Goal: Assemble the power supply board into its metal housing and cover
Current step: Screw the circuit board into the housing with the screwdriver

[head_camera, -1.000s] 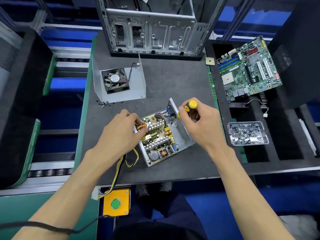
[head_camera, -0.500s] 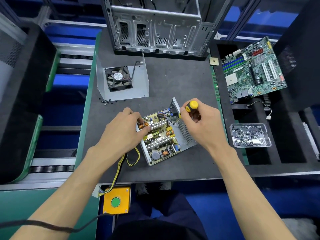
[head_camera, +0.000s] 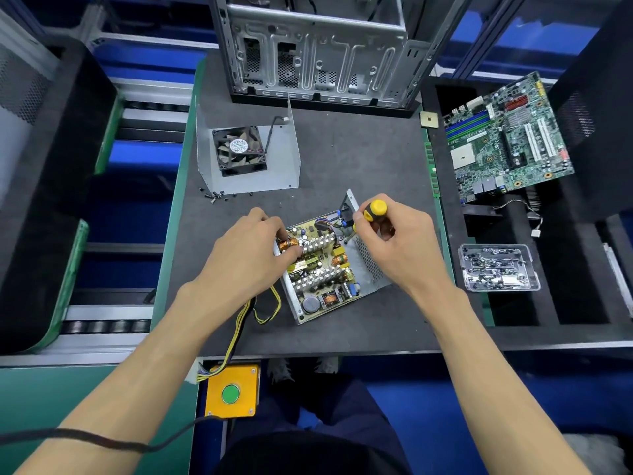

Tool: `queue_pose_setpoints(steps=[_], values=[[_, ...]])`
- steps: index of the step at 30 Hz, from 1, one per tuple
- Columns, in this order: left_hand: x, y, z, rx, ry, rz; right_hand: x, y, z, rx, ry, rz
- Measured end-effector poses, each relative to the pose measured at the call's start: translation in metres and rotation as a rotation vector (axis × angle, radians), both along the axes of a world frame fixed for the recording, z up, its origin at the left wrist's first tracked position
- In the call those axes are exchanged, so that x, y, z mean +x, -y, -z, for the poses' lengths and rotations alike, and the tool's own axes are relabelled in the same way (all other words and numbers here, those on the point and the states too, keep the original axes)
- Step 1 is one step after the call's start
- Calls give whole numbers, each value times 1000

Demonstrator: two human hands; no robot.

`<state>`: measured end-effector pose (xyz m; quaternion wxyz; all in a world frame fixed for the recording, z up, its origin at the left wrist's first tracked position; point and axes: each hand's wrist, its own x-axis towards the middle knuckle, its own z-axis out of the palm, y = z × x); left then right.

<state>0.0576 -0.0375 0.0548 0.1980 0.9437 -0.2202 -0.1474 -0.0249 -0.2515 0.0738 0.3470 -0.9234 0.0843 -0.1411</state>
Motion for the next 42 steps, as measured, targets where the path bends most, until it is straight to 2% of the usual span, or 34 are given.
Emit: queue_pose_setpoints(steps=[21,23,25,29,34,38,42], values=[[3,1,-3,60,-18,46,2,0,1,-30,4,-20],[8,1,-5,50,-72,69,1,0,2,-34,6,-25],[14,4,-9,-43,-163,58,1,0,3,-36,5,-31],[32,25,-13,-242,-170,31,0,0,4,-34,16,-26],[64,65,-10,-200,-383,58,-2,-2,4,-39,21,-17],[78,88,-7,-204,-696,73,-4,-3,3,-27,19,-9],[86,93,-2,-162,-783,89,-4,-4,2,-25,10,-1]])
